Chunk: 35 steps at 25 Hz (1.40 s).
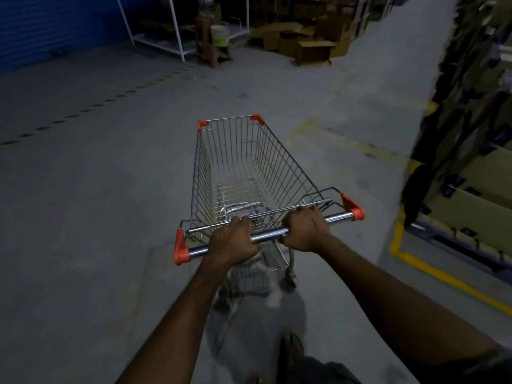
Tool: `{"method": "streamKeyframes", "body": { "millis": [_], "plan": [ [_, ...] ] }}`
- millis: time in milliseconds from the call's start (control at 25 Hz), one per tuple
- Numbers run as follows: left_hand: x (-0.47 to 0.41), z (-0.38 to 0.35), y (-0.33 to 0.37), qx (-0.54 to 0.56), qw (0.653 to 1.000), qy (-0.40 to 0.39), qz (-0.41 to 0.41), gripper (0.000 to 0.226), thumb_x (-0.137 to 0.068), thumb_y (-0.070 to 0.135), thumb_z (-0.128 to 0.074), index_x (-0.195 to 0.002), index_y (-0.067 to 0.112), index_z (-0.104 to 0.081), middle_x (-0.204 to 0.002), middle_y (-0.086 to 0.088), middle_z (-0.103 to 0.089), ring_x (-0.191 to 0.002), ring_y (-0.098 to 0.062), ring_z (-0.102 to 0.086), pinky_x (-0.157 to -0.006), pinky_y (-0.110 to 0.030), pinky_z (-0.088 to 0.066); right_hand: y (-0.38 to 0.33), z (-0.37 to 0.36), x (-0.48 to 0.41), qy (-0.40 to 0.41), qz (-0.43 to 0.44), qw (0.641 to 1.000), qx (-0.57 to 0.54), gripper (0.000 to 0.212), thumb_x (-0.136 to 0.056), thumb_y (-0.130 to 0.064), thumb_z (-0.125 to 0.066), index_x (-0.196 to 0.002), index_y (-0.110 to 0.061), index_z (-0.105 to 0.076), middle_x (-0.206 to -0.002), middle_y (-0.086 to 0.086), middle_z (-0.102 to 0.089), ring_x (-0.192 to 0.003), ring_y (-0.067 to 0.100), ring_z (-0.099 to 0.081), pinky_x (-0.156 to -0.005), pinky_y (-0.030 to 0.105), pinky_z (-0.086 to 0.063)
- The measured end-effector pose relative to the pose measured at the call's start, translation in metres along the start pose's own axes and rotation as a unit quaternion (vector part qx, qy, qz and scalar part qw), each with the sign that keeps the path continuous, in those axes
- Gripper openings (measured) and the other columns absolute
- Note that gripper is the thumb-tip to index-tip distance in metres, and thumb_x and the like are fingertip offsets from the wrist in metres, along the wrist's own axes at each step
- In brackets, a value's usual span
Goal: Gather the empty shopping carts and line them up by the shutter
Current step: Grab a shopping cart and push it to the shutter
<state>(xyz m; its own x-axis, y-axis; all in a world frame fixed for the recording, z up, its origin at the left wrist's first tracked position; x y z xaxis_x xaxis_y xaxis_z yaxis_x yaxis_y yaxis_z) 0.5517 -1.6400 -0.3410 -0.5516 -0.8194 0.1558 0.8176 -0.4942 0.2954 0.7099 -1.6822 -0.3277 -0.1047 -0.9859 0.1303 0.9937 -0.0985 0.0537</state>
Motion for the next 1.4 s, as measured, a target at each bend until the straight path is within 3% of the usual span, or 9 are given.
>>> {"method": "streamKeyframes", "body": {
  "millis": [120, 280, 440, 560, 760, 920, 1040, 1200, 1400],
  "plan": [
    [-0.030, 0.016, -0.030, -0.008, 0.999, 0.033, 0.017, 0.050, -0.077, 0.056, -0.063, -0.114, 0.022, -0.055, -0.117, -0.005, -0.057, -0.104, -0.031, -0.063, -0.085, -0.039, -0.051, -0.014, 0.007, -0.050, -0.025, 0.022, 0.999, -0.013, 0.032, -0.082, -0.060, -0.058, -0.078, -0.028, -0.063, -0.067, -0.009, -0.056, -0.071, 0.018, -0.061, -0.068, 0.029, -0.044],
    [-0.085, 0.034, -0.086, -0.053, 0.997, -0.025, 0.056, 0.048, -0.079, 0.062, -0.057, -0.112, 0.029, -0.065, -0.111, 0.001, -0.071, -0.099, -0.026, -0.067, -0.082, -0.034, -0.050, -0.041, 0.019, -0.126, -0.024, 0.057, 0.998, -0.008, 0.042, -0.082, -0.064, -0.056, -0.085, -0.024, -0.071, -0.070, -0.006, -0.060, -0.068, 0.019, -0.058, -0.064, 0.028, -0.042],
    [-0.138, 0.052, -0.147, -0.027, 0.986, -0.125, 0.110, 0.045, -0.076, 0.061, -0.058, -0.097, 0.025, -0.072, -0.079, 0.007, -0.076, -0.071, -0.012, -0.073, -0.081, -0.030, -0.058, -0.070, 0.038, -0.205, -0.006, 0.092, 0.996, -0.004, 0.044, -0.078, -0.059, -0.057, -0.089, -0.020, -0.073, -0.077, 0.001, -0.067, -0.073, 0.024, -0.063, -0.066, 0.030, -0.045],
    [-0.176, 0.067, -0.183, 0.005, 0.978, -0.152, 0.145, 0.041, -0.076, 0.056, -0.061, -0.082, 0.019, -0.075, -0.062, 0.010, -0.073, -0.053, -0.005, -0.069, -0.076, -0.029, -0.060, -0.083, 0.045, -0.264, -0.027, 0.108, 0.994, -0.010, 0.037, -0.077, -0.052, -0.059, -0.087, -0.018, -0.072, -0.077, 0.002, -0.065, -0.072, 0.024, -0.058, -0.066, 0.030, -0.045],
    [-0.233, 0.095, -0.223, 0.012, 0.980, -0.098, 0.175, 0.035, -0.074, 0.057, -0.057, -0.089, 0.027, -0.071, -0.067, 0.011, -0.074, -0.056, -0.007, -0.070, -0.074, -0.029, -0.060, -0.098, 0.057, -0.356, -0.048, 0.140, 0.989, -0.009, 0.026, -0.074, -0.047, -0.059, -0.080, -0.021, -0.062, -0.078, 0.001, -0.063, -0.074, 0.024, -0.060, -0.068, 0.030, -0.046],
    [-0.270, 0.122, -0.261, -0.020, 0.981, -0.033, 0.189, 0.040, -0.076, 0.059, -0.058, -0.100, 0.029, -0.068, -0.098, 0.004, -0.075, -0.085, -0.020, -0.072, -0.075, -0.029, -0.054, -0.123, 0.072, -0.418, -0.015, 0.171, 0.985, -0.003, 0.026, -0.072, -0.041, -0.059, -0.084, -0.019, -0.067, -0.090, 0.005, -0.072, -0.081, 0.026, -0.067, -0.070, 0.031, -0.046],
    [-0.299, 0.136, -0.294, -0.037, 0.980, -0.036, 0.194, 0.045, -0.073, 0.065, -0.059, -0.101, 0.031, -0.069, -0.111, 0.001, -0.073, -0.100, -0.024, -0.067, -0.072, -0.030, -0.045, -0.144, 0.079, -0.461, -0.019, 0.184, 0.983, -0.006, 0.031, -0.074, -0.041, -0.058, -0.091, -0.018, -0.070, -0.094, 0.005, -0.073, -0.092, 0.029, -0.070, -0.078, 0.034, -0.052],
    [-0.331, 0.154, -0.348, -0.020, 0.975, -0.049, 0.216, 0.031, -0.072, 0.062, -0.060, -0.077, 0.031, -0.059, -0.100, 0.005, -0.073, -0.096, -0.021, -0.067, -0.072, -0.029, -0.047, -0.178, 0.089, -0.515, -0.017, 0.213, 0.977, -0.012, 0.034, -0.075, -0.046, -0.056, -0.091, -0.019, -0.070, -0.094, 0.005, -0.073, -0.091, 0.030, -0.069, -0.080, 0.035, -0.053],
    [-0.370, 0.181, -0.417, 0.029, 0.966, -0.054, 0.251, 0.037, -0.072, 0.062, -0.064, -0.086, 0.029, -0.070, -0.068, 0.013, -0.073, -0.063, -0.008, -0.070, -0.076, -0.030, -0.059, -0.220, 0.105, -0.586, -0.027, 0.233, 0.972, -0.018, 0.027, -0.080, -0.043, -0.058, -0.091, -0.021, -0.068, -0.088, 0.004, -0.069, -0.090, 0.027, -0.068, -0.080, 0.035, -0.053]
  ]
}}
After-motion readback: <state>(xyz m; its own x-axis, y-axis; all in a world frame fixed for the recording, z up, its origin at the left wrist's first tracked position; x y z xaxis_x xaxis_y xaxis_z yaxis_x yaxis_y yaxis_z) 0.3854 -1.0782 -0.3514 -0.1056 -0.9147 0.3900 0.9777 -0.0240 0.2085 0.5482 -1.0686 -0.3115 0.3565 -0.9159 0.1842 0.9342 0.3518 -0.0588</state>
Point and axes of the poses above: each hand's wrist, its own x-axis away from the middle knuckle, its own z-axis out of the back of the hand, y = z × x, the point moved 10 cm from there along -x, towards the middle knuckle
